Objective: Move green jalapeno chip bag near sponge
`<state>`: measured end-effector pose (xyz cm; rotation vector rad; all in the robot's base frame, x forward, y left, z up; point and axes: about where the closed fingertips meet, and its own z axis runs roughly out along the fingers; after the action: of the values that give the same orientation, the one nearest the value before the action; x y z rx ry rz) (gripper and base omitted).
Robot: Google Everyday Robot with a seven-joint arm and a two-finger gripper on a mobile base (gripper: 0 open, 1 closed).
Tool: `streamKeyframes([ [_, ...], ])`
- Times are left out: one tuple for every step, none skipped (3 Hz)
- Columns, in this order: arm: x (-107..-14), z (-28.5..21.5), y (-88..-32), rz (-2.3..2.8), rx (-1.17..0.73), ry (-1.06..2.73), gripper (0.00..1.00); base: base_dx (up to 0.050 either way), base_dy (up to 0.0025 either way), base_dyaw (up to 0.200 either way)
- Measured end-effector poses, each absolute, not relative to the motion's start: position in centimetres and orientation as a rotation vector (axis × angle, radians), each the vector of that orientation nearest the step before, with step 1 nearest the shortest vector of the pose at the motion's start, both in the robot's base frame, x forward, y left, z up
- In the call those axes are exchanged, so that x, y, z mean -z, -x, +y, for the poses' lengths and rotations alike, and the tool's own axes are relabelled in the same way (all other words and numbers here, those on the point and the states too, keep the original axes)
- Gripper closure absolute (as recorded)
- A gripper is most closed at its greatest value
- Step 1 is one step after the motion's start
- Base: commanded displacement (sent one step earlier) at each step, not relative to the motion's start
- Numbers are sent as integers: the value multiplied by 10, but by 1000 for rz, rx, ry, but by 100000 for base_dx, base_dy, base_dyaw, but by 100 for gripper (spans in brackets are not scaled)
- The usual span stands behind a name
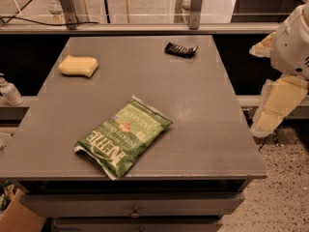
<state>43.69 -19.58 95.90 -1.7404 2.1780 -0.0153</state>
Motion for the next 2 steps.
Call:
streamKeyframes([
  [-928, -152, -435, 2102, -113, 1775, 0, 0, 0, 0],
  [-902, -107, -434, 2044, -232, 1789, 0, 0, 0, 0],
])
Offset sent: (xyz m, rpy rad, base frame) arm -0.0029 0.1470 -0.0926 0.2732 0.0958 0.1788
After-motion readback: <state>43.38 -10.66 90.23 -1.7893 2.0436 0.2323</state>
